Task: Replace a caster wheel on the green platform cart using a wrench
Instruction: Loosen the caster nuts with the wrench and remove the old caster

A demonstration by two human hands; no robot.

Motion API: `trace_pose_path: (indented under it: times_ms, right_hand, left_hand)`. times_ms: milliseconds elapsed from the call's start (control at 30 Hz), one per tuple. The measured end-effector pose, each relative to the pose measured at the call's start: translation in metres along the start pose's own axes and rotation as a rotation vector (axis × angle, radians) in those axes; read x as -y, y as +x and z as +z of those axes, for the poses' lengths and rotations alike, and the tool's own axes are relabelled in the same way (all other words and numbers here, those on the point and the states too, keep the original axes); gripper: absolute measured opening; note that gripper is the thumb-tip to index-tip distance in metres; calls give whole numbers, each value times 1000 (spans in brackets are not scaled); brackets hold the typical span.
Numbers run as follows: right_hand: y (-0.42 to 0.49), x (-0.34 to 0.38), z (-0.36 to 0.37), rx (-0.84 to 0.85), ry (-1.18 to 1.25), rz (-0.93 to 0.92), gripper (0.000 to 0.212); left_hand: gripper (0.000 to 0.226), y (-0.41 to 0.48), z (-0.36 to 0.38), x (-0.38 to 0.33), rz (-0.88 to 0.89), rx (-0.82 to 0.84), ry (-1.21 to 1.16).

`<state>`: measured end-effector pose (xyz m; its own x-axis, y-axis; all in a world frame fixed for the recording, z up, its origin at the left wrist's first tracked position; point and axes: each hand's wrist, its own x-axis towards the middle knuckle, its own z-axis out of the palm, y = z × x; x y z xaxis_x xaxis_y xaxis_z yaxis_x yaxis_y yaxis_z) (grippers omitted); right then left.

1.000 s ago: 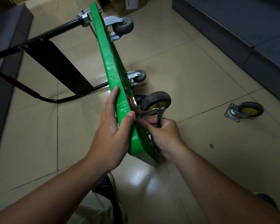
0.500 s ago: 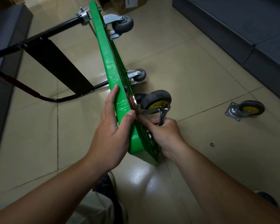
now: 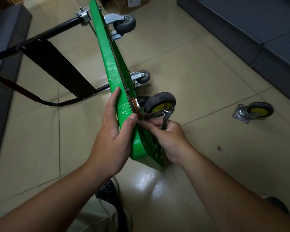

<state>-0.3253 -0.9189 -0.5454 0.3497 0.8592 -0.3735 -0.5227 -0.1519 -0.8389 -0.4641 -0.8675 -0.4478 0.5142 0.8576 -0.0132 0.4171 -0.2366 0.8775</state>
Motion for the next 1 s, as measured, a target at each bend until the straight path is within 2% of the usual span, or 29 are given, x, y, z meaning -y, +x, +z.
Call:
trace_pose_path:
  times_ms: [133, 233, 400, 533, 633, 700, 867, 1000]
  right_hand:
    - [2, -3, 0, -57, -127, 21, 30]
    - [3, -4, 2, -30, -81, 4, 21]
    - [6, -6, -6, 40, -113, -130, 15]
    - [2, -6, -6, 68, -37, -108, 22]
    - [2, -4, 1, -58, -81, -55, 41]
    - [2, -3, 4, -97, -120, -21, 45]
    - [5, -1, -3, -20, -92, -6, 19]
    - [7, 0, -6, 53, 11, 39, 16]
  left_hand:
    - [81, 0, -1, 0, -7, 6, 5]
    - [81, 0, -1, 1, -8, 8, 9]
    - [79, 0, -1, 1, -5, 4, 27]
    - [78, 0, -1, 1, -7, 5, 28]
    - [77, 0, -1, 1, -6, 5, 27]
    - [78, 0, -1, 1, -9, 4, 24]
    - [78, 0, -1, 2, -8, 3, 16]
    - [77, 0, -1, 2, -9, 8, 14]
